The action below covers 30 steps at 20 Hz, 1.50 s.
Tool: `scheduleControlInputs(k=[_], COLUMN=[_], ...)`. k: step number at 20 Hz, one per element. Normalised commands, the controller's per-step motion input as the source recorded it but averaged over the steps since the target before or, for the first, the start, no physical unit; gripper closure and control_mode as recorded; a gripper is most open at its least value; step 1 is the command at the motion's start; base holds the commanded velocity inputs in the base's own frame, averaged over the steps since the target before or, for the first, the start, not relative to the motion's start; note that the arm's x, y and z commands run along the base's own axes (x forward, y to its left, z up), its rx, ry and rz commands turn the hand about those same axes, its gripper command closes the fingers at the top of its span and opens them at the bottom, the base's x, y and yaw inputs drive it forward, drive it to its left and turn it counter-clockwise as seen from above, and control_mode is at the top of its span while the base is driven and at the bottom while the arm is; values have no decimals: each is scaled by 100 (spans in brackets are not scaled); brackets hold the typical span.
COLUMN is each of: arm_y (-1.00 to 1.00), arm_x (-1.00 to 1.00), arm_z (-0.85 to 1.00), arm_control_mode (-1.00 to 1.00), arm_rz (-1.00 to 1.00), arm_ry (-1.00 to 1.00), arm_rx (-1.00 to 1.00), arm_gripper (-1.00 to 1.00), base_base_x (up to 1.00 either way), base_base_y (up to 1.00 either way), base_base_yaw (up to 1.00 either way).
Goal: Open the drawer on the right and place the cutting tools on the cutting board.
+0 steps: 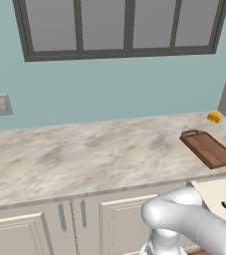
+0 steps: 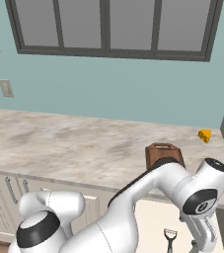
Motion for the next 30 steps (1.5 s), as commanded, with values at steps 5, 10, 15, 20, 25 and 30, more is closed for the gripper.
scheduleControlInputs(k=[5,10,15,20,25,30], arm_y=[0,0,0,0,5,-30], arm_x=[0,0,0,0,3,26], arm_z=[-13,-17,-12,-11,-2,-13], arm_control_mode=[-100,-100,-100,-100,-100,-100], arm_rz=[34,34,21,21,9,17], arm_ry=[-20,-21,-10,-3,0,0], arm_rx=[0,0,0,0,-4,-4], arm_gripper=[-100,-100,-100,-100,-100,-100], base_base_x=[0,0,0,0,0,0], base_base_y=[0,0,0,0,0,0], base_base_yaw=[0,0,0,0,0,0])
